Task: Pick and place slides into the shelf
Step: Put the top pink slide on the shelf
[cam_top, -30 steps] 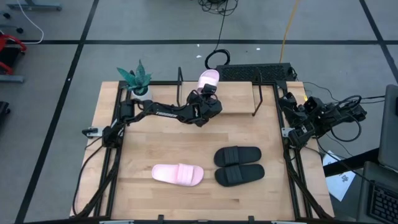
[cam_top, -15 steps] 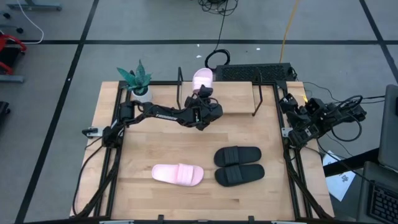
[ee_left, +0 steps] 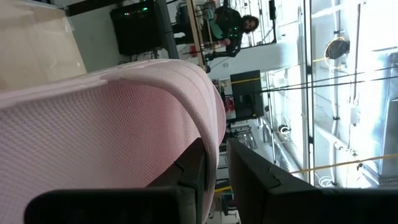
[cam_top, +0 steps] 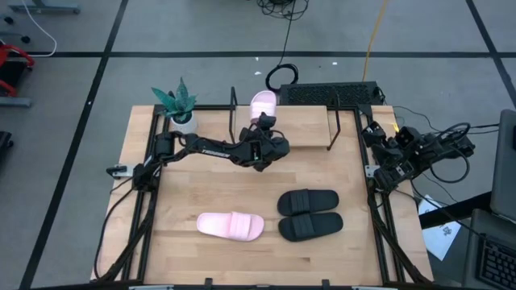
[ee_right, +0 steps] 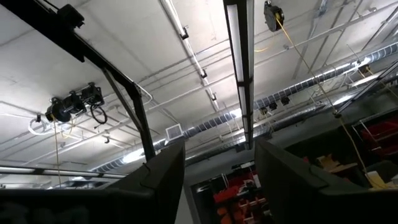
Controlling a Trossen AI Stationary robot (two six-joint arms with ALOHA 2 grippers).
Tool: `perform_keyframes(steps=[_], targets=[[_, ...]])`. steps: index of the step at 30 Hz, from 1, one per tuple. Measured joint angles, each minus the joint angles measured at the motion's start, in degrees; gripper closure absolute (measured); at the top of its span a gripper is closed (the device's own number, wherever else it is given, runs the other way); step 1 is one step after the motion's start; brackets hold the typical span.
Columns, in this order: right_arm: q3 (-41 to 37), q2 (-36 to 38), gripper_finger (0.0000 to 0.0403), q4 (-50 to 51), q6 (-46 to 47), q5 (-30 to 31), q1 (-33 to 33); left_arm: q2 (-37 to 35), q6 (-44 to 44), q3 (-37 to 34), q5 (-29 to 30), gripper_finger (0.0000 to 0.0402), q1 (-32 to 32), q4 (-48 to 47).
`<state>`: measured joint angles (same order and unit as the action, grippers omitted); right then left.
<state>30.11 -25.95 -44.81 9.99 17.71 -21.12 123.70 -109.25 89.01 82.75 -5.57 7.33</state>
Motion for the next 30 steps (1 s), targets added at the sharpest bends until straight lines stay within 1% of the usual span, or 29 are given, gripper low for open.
perform_keyframes(steps=[8,15,21,24,27,30], targets=[[0.0,2.5,0.0218,0.5,0.1,0.0,0.0,0.0,-9.8,0.0,-0.1,0.0339,0.0,-6.4],[0.0,4.5,0.0218,0.5,-0.1,0.0,0.0,0.0,-11.9,0.0,-0.6,0.0339,-1.0,-7.5],[0.0,5.0,0.0218,0.5,-0.6,0.0,0.0,0.0,-11.2,0.0,-6.5,0.0339,-2.7,-8.1],[0.0,5.0,0.0218,0.6,-1.5,0.0,0.0,0.0,-12.9,0.0,-6.1,0.0339,-2.8,-10.4],[0.0,5.1,0.0218,0.5,-2.5,0.0,0.0,0.1,-15.0,0.0,-3.8,0.0339,-2.6,-13.0],[0.0,5.4,0.0218,0.5,-3.1,0.1,0.0,0.1,-19.4,0.0,-3.4,0.0339,-2.6,-16.3]])
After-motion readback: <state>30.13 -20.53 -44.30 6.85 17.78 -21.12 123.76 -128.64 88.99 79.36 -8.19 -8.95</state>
